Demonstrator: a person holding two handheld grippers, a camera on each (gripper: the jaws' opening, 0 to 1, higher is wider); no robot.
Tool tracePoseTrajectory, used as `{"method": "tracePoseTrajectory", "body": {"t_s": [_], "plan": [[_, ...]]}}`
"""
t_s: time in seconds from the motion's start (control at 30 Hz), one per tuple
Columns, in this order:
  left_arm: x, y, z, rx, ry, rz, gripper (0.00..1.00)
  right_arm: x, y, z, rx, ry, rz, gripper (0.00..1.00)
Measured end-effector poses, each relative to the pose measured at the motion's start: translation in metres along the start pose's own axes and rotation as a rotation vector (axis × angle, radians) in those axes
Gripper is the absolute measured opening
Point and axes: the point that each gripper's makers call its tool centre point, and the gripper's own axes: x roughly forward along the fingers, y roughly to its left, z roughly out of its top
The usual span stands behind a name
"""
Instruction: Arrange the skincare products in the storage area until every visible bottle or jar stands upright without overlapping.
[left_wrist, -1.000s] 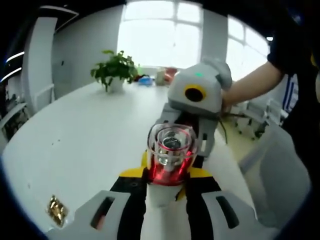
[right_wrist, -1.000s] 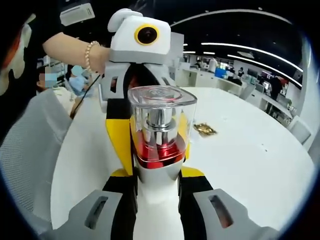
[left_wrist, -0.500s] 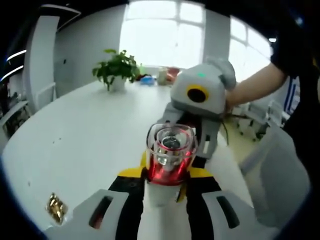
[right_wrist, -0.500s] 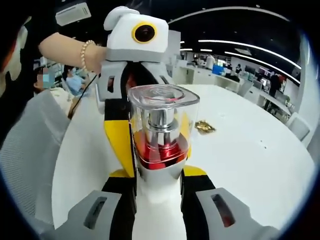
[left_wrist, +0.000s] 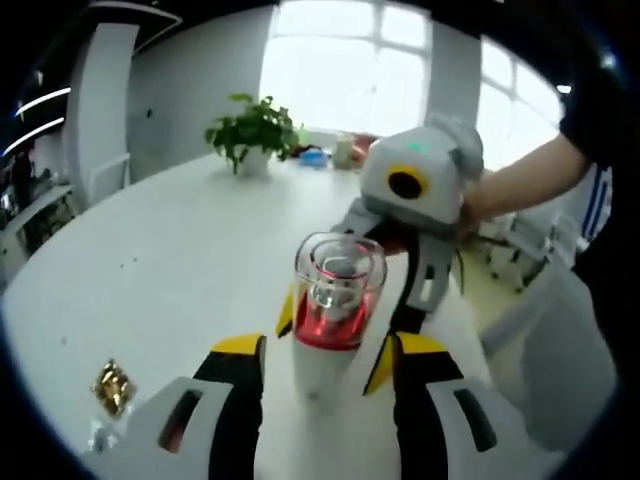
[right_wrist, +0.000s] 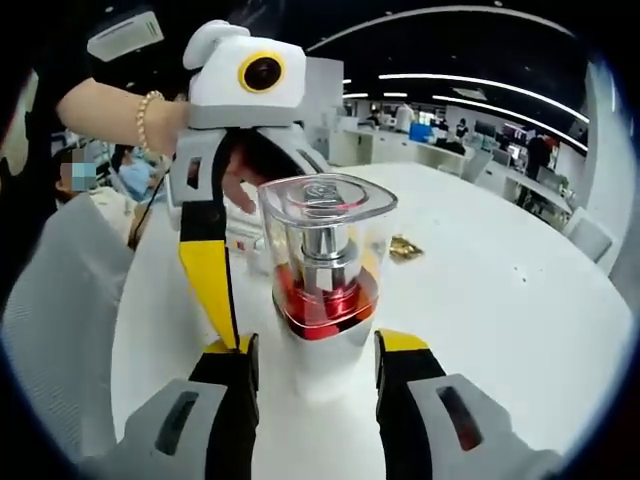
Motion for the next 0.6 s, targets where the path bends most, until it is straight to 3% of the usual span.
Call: {"method": "tracePoseTrajectory", "body": {"t_s": [0.3,0.6], "plan": [[-0.019,-0.008,-0.004,-0.065,-0.008,0.047,0.58,-0.007,0.004,-0.002,0.016,0.007,-0.03,0.57],[-0.043,-0.012,-0.02,-0.139,-0.009,0.105,0.66,-0.015,0.012,-0.008,0.05,0.016,-0.071,0.66]]}}
